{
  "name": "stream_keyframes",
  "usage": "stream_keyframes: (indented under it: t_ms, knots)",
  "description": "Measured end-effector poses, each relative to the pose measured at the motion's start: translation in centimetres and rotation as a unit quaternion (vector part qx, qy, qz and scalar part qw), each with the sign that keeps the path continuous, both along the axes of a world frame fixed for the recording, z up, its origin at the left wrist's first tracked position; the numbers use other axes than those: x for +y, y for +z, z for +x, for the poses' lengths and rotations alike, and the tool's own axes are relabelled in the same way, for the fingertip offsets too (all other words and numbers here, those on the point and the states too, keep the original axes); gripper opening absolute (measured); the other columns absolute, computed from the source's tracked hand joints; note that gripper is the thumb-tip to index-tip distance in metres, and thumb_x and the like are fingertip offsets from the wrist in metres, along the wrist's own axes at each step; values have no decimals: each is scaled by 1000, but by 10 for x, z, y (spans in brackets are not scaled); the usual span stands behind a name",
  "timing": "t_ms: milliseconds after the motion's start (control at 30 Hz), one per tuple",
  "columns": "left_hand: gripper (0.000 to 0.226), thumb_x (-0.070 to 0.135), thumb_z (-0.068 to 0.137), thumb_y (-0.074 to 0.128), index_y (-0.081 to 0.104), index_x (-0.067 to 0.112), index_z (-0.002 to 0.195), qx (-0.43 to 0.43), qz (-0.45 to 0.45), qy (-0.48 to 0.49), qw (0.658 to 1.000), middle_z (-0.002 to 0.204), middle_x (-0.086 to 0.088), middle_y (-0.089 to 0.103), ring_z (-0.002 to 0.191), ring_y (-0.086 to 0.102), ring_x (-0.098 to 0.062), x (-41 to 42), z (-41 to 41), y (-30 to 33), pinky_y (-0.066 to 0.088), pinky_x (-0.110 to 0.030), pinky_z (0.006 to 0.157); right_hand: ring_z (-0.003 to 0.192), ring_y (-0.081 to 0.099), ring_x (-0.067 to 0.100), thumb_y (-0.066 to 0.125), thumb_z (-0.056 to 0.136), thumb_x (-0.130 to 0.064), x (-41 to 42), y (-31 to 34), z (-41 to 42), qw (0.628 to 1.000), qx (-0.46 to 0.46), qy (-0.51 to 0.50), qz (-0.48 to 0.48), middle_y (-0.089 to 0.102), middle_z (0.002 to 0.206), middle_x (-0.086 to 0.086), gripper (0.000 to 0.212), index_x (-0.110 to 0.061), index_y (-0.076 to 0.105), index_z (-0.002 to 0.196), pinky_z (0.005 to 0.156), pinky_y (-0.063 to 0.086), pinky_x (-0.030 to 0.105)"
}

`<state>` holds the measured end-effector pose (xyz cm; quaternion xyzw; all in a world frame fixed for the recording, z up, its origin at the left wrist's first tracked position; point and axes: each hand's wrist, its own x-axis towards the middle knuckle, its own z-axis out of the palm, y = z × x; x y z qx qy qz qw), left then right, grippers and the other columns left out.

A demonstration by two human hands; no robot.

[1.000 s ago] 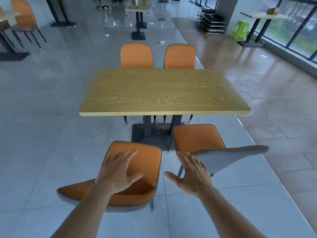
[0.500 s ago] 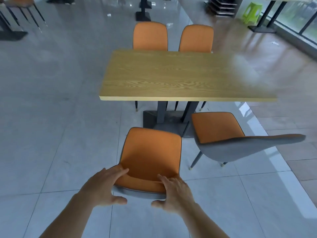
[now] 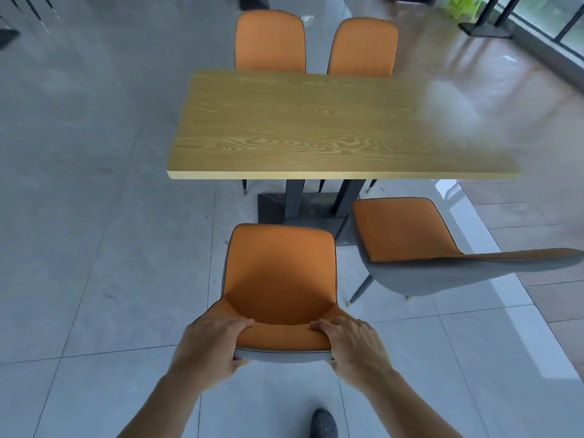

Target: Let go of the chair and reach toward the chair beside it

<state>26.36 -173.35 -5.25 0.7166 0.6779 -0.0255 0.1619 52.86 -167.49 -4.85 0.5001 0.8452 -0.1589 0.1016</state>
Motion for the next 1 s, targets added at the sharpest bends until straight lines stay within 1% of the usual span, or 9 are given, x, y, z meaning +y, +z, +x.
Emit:
stream_keyframes:
  t_ms: [133,233,467,533,600,667,800,933,1000]
  knots:
    - [61,54,64,82,62,41,121,1,14,20,1000,102,20,71,91,67,-9,31,21,0,54,-30,77,108,62,22,74,80,-19,43,1,13,1000,5,5,14,68,115,-5,60,-38,55,133,96,48,36]
    - [59,54,67,80,61,43,121,6,27,33,999,101,20,71,90,67,-8,61,26,-1,53,-29,76,99,65,23,78,74,-17,76,-3,17,1000,10,-2,27,71,105,-5,58,-37,62,125,87,51,38]
    - [54,52,74,76,56,46,124,-13,37,56,998,110,21,67,99,63,-10,126,9,4,50,-32,85,93,63,26,71,78,-19,141,-8,-1,999,32,20,30,68,98,-3,47,-35,60,121,78,51,37]
    - [53,49,70,80,60,46,118,-11,16,61,998,104,20,68,93,65,-11,126,5,6,51,-32,80,88,62,24,69,78,-19,143,-11,-4,999,29,29,19,66,94,-5,44,-35,60,117,76,52,37]
    - [57,44,56,90,65,45,108,-16,-6,73,997,92,18,71,81,68,-14,121,7,7,54,-32,69,88,62,23,66,78,-17,137,-13,-2,999,30,34,11,67,94,-6,45,-36,59,119,77,52,37]
    - [61,41,48,94,67,44,103,-9,-3,72,997,85,17,72,75,68,-15,118,13,7,54,-31,64,90,62,23,65,79,-16,135,-12,1,999,35,36,13,67,97,-6,47,-36,59,121,79,51,37]
    - [56,45,61,88,65,43,111,-2,14,79,997,96,17,72,88,67,-14,115,22,8,53,-34,76,96,62,23,65,80,-15,134,-8,8,999,35,35,12,68,102,-6,49,-36,59,123,79,49,35]
    - [58,45,51,93,70,41,104,-2,2,77,997,86,17,73,76,69,-13,107,42,5,55,-34,67,100,63,22,70,78,-13,131,-5,27,999,41,29,18,70,106,-7,54,-38,60,125,81,49,35]
    - [56,49,62,87,65,43,113,-7,24,79,997,96,18,72,86,68,-12,106,44,3,54,-34,75,100,63,21,70,78,-13,131,-4,29,999,43,24,22,71,105,-7,53,-38,61,124,82,48,35]
